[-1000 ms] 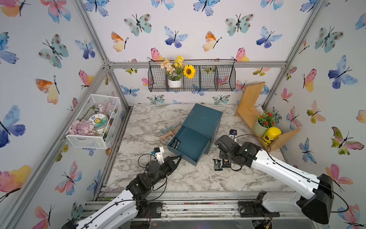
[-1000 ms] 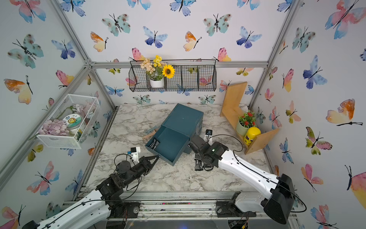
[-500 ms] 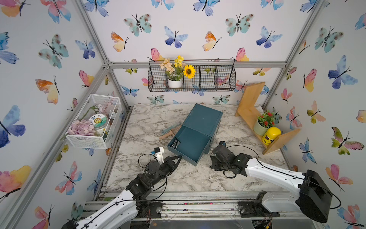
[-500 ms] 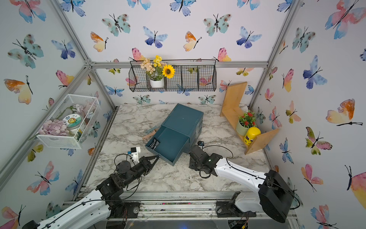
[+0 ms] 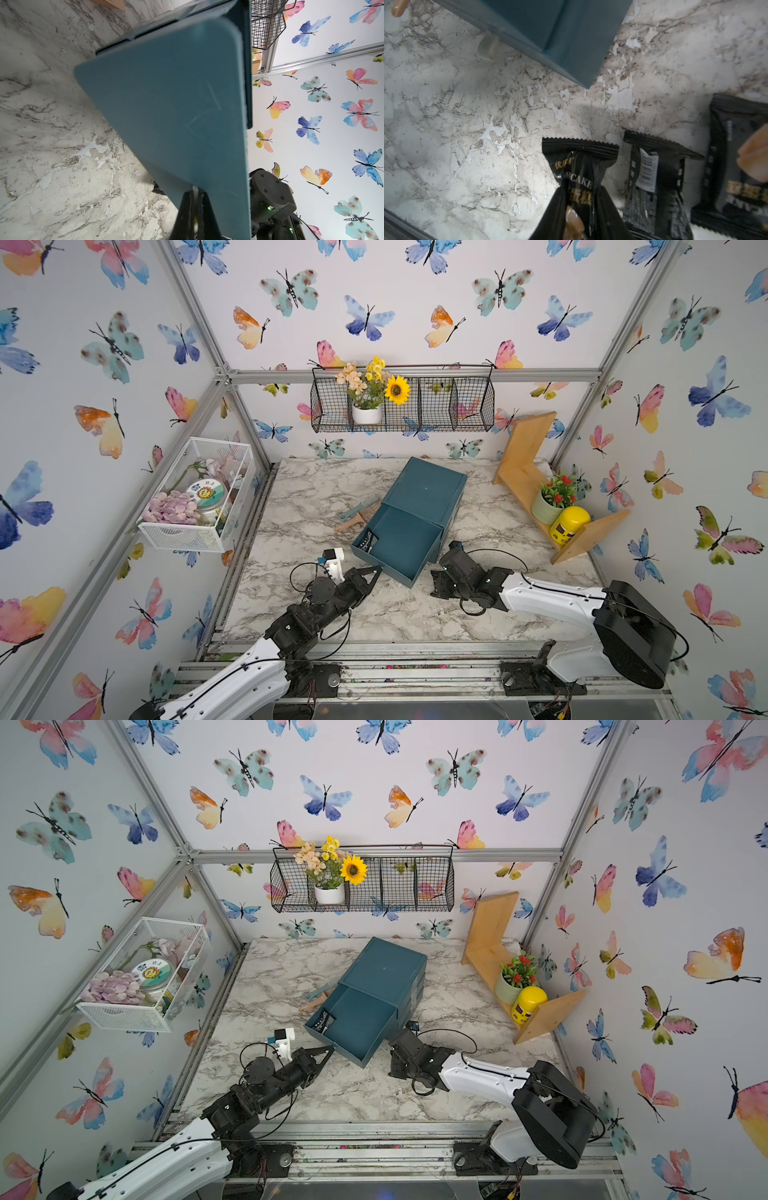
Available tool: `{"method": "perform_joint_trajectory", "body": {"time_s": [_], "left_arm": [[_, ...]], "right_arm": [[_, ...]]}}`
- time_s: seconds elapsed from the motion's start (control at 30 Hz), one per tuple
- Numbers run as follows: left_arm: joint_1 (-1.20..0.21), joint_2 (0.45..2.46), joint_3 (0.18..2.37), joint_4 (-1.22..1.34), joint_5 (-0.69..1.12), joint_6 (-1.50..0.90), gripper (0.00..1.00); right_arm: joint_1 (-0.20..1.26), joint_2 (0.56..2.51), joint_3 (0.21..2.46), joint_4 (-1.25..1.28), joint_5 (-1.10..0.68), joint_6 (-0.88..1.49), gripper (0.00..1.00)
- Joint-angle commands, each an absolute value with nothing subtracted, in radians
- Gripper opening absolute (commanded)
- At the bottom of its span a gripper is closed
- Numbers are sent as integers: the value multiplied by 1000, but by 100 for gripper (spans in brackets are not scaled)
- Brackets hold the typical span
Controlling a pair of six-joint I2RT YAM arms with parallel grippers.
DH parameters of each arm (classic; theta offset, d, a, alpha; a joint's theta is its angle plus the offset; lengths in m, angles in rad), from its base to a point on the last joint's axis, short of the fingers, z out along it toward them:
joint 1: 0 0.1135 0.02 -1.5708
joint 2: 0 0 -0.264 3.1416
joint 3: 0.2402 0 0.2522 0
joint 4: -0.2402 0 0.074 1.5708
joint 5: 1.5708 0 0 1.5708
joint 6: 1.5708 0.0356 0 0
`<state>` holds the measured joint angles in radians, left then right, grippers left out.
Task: Take the cookies out of the drawer
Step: Place the cookie at the center of the board.
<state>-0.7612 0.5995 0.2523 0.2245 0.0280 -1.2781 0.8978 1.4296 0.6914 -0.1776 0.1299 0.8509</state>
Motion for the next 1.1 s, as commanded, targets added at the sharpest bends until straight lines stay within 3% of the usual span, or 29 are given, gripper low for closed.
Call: {"method": "perform_joint_trajectory", "body": {"time_s": [0.0,0.2,0.47,0.8,1.07], "left_arm": [[-760,596,260,250,0,-1261,0],[-761,595,261,249,0,-1259,0],[-761,598,259,256,-1,-1259,0],[-760,599,261,259,1,-1258,0],[-761,600,259,263,3,-1256,0]], "right_arm": [[902,1461,676,-146,125,838,28],[902,1499,676,-134,133,831,30],[902,1489,684,-168,152,824,46],[902,1289,787,-437,301,751,57],[902,1108,964,-541,337,523,57]]}}
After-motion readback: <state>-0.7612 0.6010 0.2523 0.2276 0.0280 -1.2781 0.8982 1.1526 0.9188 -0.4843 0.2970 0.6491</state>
